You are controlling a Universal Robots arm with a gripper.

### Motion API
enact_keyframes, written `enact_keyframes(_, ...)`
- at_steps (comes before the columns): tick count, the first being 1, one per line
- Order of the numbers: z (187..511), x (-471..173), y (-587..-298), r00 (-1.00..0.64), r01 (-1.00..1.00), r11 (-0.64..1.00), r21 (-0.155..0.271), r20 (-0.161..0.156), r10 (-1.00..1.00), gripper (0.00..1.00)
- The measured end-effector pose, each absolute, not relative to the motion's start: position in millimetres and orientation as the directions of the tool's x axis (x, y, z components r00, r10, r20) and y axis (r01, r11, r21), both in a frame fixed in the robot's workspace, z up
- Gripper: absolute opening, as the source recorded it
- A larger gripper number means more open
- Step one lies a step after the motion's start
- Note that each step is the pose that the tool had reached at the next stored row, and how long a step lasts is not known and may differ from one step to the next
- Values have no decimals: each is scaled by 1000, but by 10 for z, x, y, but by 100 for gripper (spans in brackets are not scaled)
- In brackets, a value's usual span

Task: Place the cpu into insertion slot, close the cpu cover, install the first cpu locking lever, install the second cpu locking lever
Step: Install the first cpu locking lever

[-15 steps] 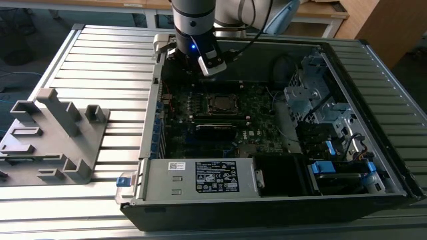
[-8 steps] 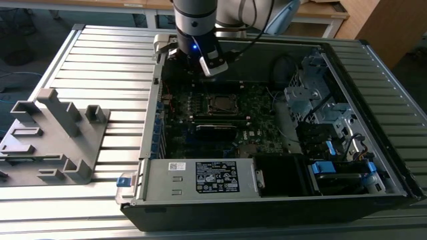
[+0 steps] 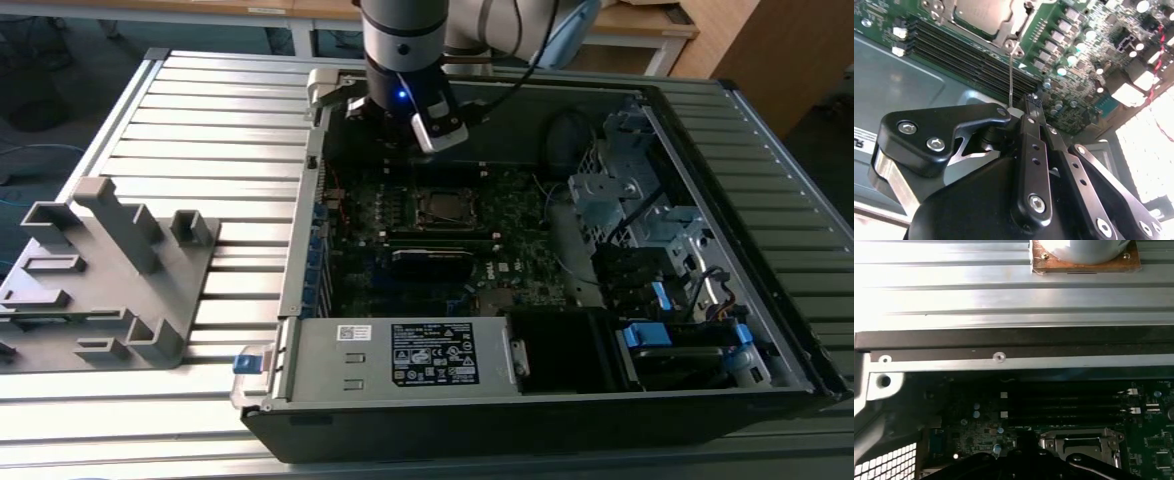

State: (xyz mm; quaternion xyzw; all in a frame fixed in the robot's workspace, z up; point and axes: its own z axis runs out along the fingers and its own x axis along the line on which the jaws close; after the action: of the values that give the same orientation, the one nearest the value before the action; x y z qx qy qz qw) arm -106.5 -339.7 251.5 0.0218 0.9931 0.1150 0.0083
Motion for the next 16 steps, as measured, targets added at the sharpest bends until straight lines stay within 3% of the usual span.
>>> enact_keyframes(16,2516,-782,-3398,-999,41,973,228,-11,45,10)
